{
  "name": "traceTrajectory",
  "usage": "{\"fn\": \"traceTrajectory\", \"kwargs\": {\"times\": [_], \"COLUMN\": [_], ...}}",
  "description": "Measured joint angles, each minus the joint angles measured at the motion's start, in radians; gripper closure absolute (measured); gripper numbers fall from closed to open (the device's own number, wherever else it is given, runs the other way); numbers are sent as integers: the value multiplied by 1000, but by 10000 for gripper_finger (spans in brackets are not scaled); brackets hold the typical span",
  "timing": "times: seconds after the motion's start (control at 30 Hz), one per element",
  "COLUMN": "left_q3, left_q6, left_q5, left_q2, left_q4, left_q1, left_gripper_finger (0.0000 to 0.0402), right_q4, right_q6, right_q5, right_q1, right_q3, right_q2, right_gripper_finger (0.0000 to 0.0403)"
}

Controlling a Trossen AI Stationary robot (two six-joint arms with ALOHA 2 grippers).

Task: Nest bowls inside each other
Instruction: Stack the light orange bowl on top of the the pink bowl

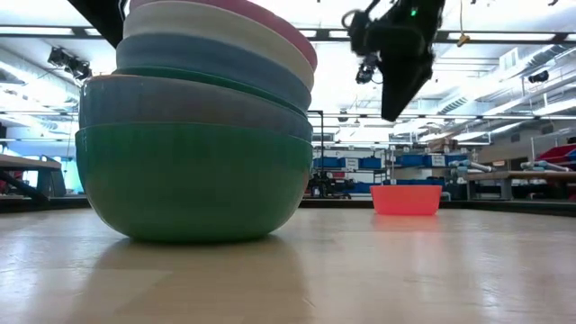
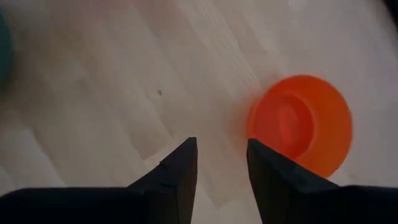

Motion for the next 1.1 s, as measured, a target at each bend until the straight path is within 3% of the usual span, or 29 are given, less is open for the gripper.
{"fn": "traceTrajectory", "kwargs": {"times": [0.3,0.6,1.1], "left_q3": [0,0,0], "left_q6": [0,-1,-4], "left_q5": [-1,-1,-1], "left_q2": [0,0,0], "left_q4": [0,6,6], "left_q1": [0,0,0], "left_gripper_finger": [204,204,204], "right_q4": [28,72,72], "right_q6": [52,22,5], "right_q5": [-149,-79,-30], "right_q1": [-131,-161,-216], "right_q3": [-39,-43,-43], "right_q2": [61,145,294], "right_gripper_finger": [245,216,231]}}
